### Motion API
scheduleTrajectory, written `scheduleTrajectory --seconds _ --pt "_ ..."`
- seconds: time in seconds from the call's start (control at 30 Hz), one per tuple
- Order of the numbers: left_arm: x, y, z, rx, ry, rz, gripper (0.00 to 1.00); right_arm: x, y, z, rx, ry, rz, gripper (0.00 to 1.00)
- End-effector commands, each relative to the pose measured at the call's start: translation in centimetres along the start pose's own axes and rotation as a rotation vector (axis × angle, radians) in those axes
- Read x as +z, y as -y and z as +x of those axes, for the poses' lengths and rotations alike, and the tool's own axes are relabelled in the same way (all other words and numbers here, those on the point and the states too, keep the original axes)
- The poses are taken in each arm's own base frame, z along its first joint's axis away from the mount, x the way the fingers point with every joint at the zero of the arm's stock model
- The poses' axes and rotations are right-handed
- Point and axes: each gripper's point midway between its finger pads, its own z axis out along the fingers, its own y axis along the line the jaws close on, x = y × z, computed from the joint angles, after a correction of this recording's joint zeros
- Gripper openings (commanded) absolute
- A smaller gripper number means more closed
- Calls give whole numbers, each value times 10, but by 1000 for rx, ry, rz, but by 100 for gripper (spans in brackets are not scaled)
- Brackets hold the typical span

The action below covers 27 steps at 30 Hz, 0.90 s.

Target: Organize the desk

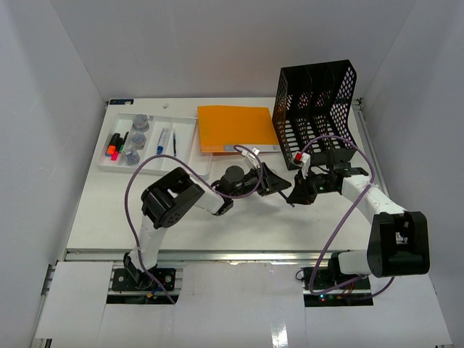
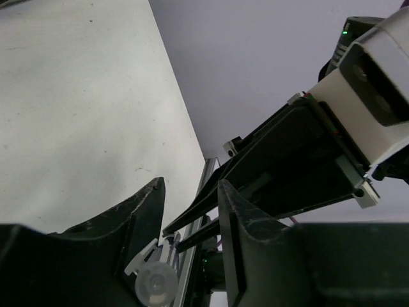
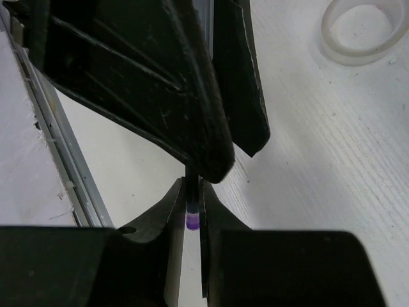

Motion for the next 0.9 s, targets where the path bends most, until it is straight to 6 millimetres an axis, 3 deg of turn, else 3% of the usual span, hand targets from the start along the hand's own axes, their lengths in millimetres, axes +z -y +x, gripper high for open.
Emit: scheduleTrajectory --seconds 0.0,0.17,0.3,0.33,0.47,0.57,0.63,0.7,0.8,0.87 --pt "8 12 -4 13 12 18 38 -5 3 -23 -41 49 18 8" --pt "8 14 -3 31 4 9 21 -6 6 -25 -42 53 35 9" --pt "6 11 -3 60 -4 -25 12 -6 6 -24 -42 50 37 18" --pt "5 11 -3 72 -5 -35 9 -6 6 -24 -43 50 37 23" --pt "1 8 -6 130 -13 -80 0 -7 5 -24 -56 50 39 61" --pt "-5 4 -13 171 -16 -132 0 -11 4 -25 -92 55 56 81" --pt "-13 0 -20 197 -17 -182 0 -14 4 -27 -117 60 75 92" --pt "-26 -8 -31 227 -15 -242 0 -17 5 -29 -134 65 91 97" --pt "-51 -23 -46 282 -26 -346 0 -21 6 -29 -150 70 111 98" --pt "-78 -27 -66 329 -13 -422 0 -24 6 -30 -164 75 123 98"
